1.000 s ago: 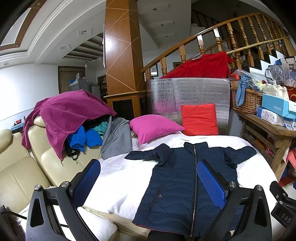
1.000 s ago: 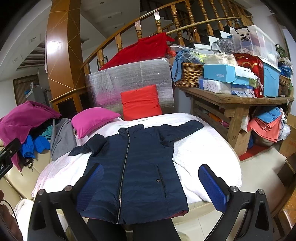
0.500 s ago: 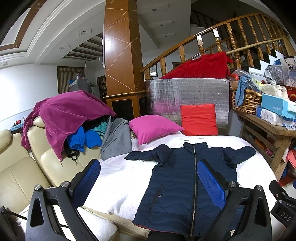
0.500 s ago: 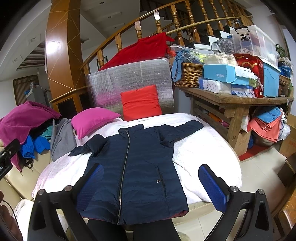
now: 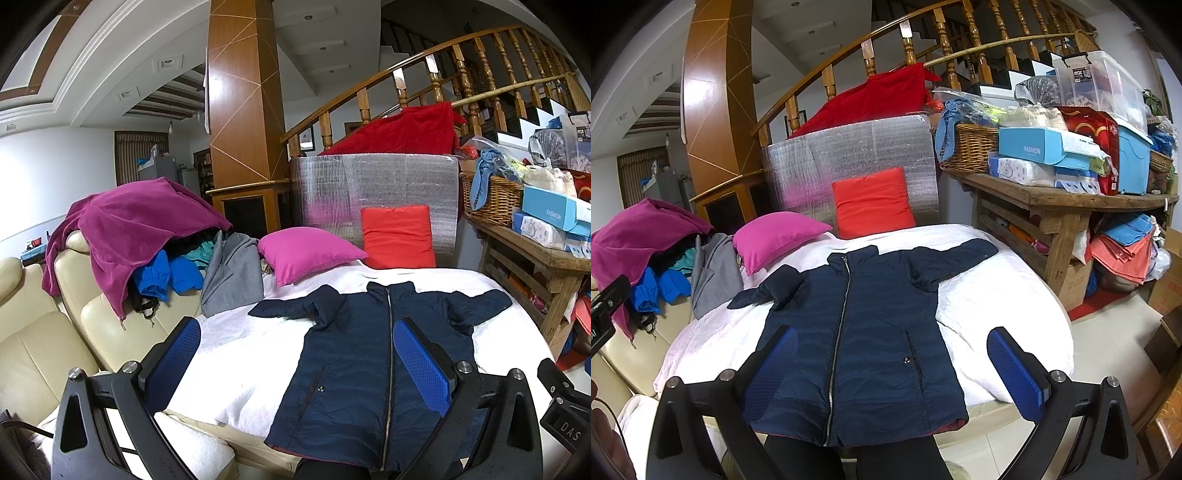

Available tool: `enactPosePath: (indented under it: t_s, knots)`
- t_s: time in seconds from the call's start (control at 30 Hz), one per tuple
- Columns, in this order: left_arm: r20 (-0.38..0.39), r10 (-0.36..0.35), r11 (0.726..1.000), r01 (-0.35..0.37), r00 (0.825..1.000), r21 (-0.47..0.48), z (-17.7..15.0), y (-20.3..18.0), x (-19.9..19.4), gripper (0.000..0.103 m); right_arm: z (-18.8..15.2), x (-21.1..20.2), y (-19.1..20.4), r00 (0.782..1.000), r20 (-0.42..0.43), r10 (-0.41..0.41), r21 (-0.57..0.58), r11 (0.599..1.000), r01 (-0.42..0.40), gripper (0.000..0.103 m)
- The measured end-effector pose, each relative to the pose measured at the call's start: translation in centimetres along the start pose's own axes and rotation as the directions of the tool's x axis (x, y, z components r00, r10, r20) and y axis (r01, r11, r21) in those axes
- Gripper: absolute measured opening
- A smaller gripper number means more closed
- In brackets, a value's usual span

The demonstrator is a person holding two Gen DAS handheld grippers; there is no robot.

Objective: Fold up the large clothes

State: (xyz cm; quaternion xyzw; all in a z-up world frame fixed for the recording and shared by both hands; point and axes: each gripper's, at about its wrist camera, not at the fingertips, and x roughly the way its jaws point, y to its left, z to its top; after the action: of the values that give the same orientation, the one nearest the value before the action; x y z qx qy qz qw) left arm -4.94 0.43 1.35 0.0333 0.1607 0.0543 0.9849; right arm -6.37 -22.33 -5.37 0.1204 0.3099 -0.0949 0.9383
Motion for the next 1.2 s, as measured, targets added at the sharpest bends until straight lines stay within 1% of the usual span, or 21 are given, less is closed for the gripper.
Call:
enactPosePath:
  t_s: [0.2,0.3,0.33,0.4,0.47,0.5,0.57,0.6,0.63,0.73,0.8,0.87,0.93,1.0,1.03,1.07,1.1,1.13,1.17,1.2]
  knots:
    - [-0.008,0.002,1.0,-0.002,1.0,-0.001,-0.1,-0.1,0.6,0.103,0.0,0.5,-0.1,1.0,-0.004,-0.005,0.001,1.0,0.005,0.103]
    - [-0.021,-0.005,1.0,0.005,1.0,-0.005,0.0,-0.4,1.7,0.103,0.3,1.3,-0.5,1.0,-0.012,-0.006,0.006,1.0,0.006,0.103]
    - [-0.027,-0.014,1.0,0.014,1.0,-0.01,-0.1,-0.6,2.3,0.103,0.6,1.7,-0.9,1.0,-0.014,-0.003,0.012,1.0,0.003,0.103]
    - [-0.064,-0.056,0.998,0.054,0.996,-0.026,-0.2,-0.9,4.2,0.103,1.0,2.4,-1.7,1.0,-0.009,0.004,0.026,1.0,-0.004,0.103]
    - [-0.128,-0.117,0.993,0.112,0.985,-0.047,-0.8,-1.4,6.9,0.103,1.7,3.7,-3.4,1.0,-0.009,0.01,0.063,0.998,-0.01,0.103]
    - [-0.159,-0.135,0.99,0.127,0.978,-0.056,-1.2,-1.8,8.1,0.103,2.2,4.5,-4.4,1.0,-0.013,0.015,0.089,0.996,-0.014,0.103]
    - [-0.224,-0.155,0.987,0.142,0.962,-0.073,-2.4,-2.6,11.2,0.103,3.0,6.6,-7.1,0.999,-0.019,0.035,0.149,0.988,-0.032,0.103]
    - [-0.239,-0.156,0.987,0.141,0.958,-0.077,-3.0,-2.9,12.3,0.103,3.4,7.9,-8.4,0.999,-0.023,0.042,0.171,0.985,-0.037,0.103]
    - [-0.25,-0.15,0.988,0.135,0.957,-0.076,-3.8,-3.3,13.4,0.103,3.8,8.9,-9.3,0.999,-0.03,0.044,0.185,0.982,-0.037,0.103]
    - [-0.276,-0.101,0.994,0.09,0.956,-0.054,-6.0,-4.1,16.3,0.103,4.7,13.6,-12.3,0.995,-0.069,0.075,0.226,0.972,-0.057,0.103]
    - [-0.301,-0.105,0.994,0.095,0.948,-0.05,-7.1,-4.5,18.2,0.103,5.3,17.3,-14.0,0.991,-0.094,0.094,0.253,0.965,-0.067,0.103]
    - [-0.323,-0.093,0.996,0.086,0.942,-0.038,-7.8,-4.8,19.9,0.103,6.0,21.5,-15.8,0.989,-0.102,0.109,0.282,0.956,-0.076,0.103]
    - [-0.335,-0.084,0.996,0.081,0.938,-0.025,-8.3,-5.1,21.6,0.103,6.4,25.5,-17.1,0.985,-0.108,0.138,0.313,0.945,-0.098,0.103]
    - [-0.341,-0.064,0.998,0.067,0.938,-0.003,-8.6,-5.4,23.2,0.103,6.6,30.4,-19.0,0.971,-0.121,0.205,0.403,0.904,-0.141,0.103]
    - [-0.345,-0.059,0.998,0.065,0.937,0.007,-8.8,-5.6,24.0,0.103,6.5,33.6,-20.5,0.959,-0.128,0.252,0.483,0.86,-0.162,0.102]
    - [-0.351,-0.053,0.998,0.063,0.935,0.017,-8.9,-5.9,24.9,0.103,6.3,35.5,-21.2,0.951,-0.125,0.282,0.532,0.828,-0.176,0.1]
    - [-0.356,-0.047,0.998,0.06,0.933,0.026,-9.1,-6.1,25.6,0.103,6.1,37.8,-22.3,0.94,-0.119,0.319,0.583,0.789,-0.193,0.095]
    - [-0.361,-0.044,0.998,0.059,0.932,0.033,-9.2,-6.3,26.3,0.103,5.8,40.9,-23.7,0.932,-0.12,0.342,0.642,0.743,-0.19,0.092]
    - [-0.367,-0.041,0.997,0.061,0.929,0.043,-9.5,-6.7,27.2,0.103,5.5,42.9,-24.6,0.93,-0.127,0.345,0.672,0.719,-0.175,0.083]
    - [-0.373,-0.039,0.997,0.061,0.927,0.05,-9.6,-7.0,27.9,0.103,5.1,45.3,-25.6,0.927,-0.137,0.349,0.704,0.693,-0.157,0.076]
